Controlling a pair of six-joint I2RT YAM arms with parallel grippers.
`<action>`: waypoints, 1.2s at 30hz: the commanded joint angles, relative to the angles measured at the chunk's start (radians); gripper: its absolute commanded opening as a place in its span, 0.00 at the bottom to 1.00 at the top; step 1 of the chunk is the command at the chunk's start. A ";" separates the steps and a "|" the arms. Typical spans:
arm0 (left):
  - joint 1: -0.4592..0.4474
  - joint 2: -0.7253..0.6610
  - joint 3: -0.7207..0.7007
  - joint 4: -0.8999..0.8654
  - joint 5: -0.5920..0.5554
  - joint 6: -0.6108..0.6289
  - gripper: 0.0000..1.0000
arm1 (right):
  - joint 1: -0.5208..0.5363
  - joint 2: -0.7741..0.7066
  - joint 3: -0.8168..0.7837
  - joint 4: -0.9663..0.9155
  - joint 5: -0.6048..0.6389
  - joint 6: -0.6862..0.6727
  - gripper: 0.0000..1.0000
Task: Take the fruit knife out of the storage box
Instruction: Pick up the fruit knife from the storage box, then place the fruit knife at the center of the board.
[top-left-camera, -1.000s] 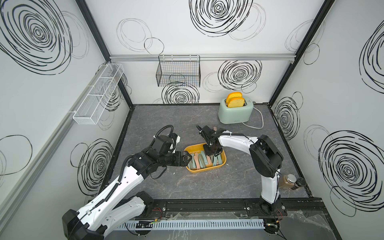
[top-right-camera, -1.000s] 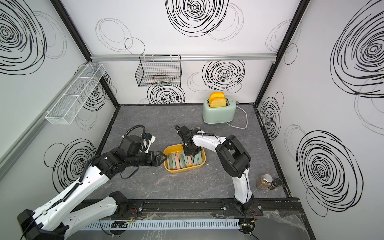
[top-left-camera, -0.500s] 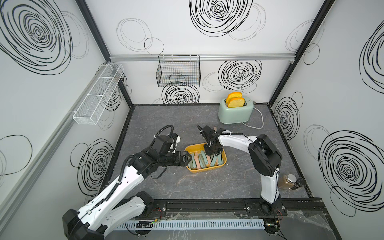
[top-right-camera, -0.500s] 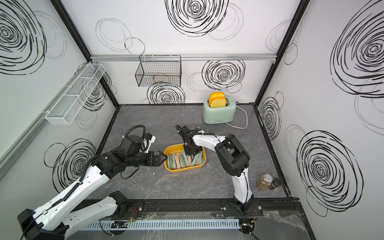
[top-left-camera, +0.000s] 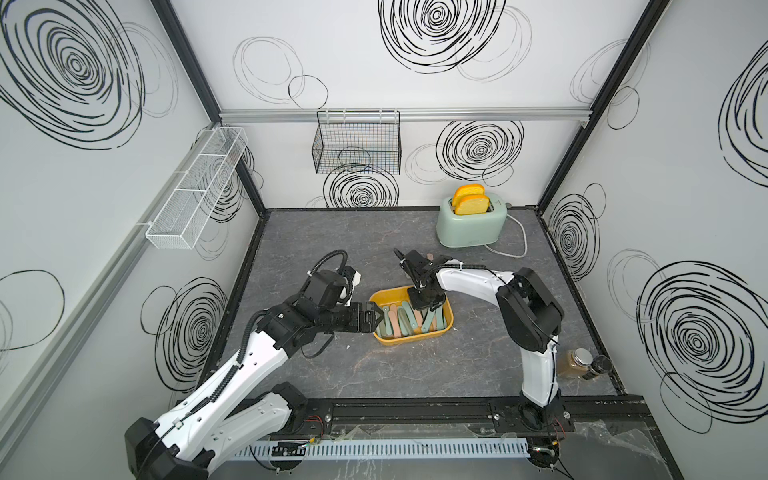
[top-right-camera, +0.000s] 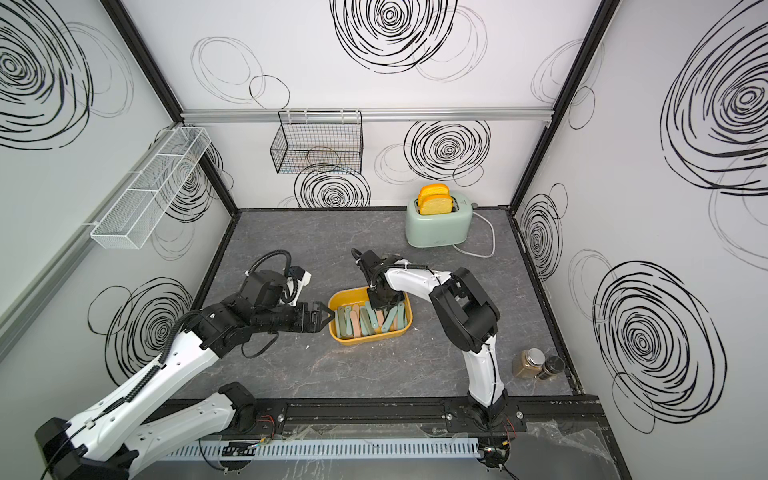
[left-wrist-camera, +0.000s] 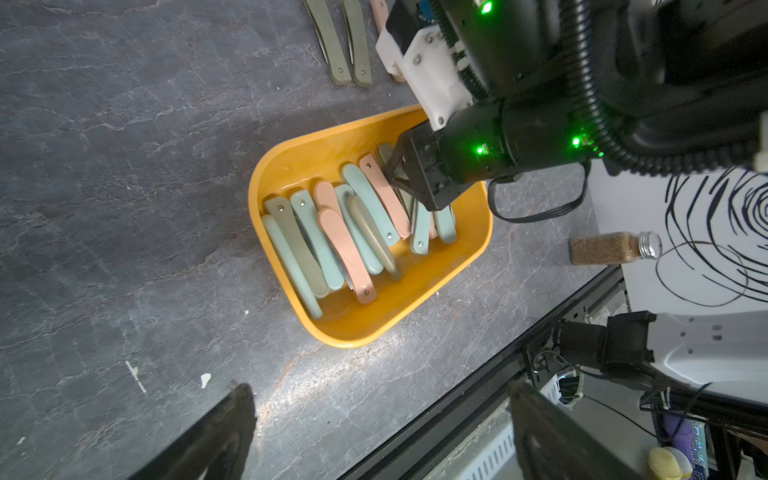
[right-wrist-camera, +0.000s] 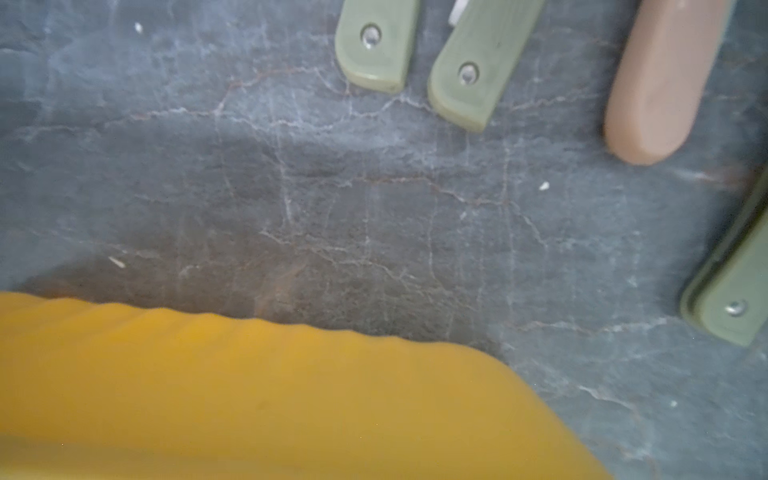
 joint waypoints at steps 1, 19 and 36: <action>-0.004 0.002 0.014 0.008 -0.014 0.002 0.98 | -0.005 -0.028 0.057 -0.053 0.018 0.014 0.22; -0.004 0.036 0.043 0.028 -0.003 0.009 0.98 | -0.005 -0.097 0.094 -0.103 0.041 0.020 0.23; -0.004 0.054 0.047 0.029 0.003 0.028 0.98 | 0.102 0.073 0.258 -0.209 0.333 -0.076 0.22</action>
